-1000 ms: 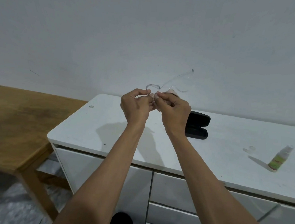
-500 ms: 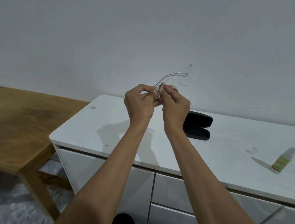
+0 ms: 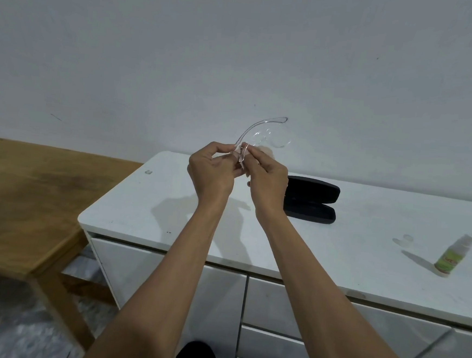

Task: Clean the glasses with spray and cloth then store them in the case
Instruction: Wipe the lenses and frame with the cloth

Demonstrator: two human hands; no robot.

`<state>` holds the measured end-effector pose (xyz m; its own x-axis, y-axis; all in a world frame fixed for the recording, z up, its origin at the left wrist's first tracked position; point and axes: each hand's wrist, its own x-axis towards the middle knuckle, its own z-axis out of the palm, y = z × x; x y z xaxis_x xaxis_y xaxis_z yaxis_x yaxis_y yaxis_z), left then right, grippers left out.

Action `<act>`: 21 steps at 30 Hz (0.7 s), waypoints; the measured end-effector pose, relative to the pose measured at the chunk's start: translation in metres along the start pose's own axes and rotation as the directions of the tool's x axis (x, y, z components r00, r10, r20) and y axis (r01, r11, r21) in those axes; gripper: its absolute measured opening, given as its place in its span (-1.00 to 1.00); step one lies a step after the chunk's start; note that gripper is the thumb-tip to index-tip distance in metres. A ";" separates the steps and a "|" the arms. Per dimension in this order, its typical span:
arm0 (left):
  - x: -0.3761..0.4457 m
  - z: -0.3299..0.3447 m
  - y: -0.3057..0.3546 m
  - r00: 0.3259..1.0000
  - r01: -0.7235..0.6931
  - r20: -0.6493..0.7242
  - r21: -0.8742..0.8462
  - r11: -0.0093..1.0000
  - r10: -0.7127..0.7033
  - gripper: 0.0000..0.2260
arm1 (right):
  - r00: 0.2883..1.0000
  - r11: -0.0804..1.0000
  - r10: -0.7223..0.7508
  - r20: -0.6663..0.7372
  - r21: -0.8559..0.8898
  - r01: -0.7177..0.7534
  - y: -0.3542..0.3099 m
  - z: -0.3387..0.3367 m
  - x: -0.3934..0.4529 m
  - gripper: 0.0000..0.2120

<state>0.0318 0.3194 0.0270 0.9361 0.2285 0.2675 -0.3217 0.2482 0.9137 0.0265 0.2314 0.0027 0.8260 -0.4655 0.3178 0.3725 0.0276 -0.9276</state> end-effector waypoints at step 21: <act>0.032 -0.051 -0.041 0.998 -0.061 0.030 0.154 0.986 0.057 -0.85 | 0.996 0.974 0.086 0.012 -0.210 -0.082 0.002 -0.051 -0.006 -0.88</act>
<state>0.0676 0.3649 -0.0179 0.9200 0.2143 0.3281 -0.3523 0.0860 0.9319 0.0010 0.1885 -0.0114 0.8600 -0.4508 0.2391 0.2067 -0.1206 -0.9709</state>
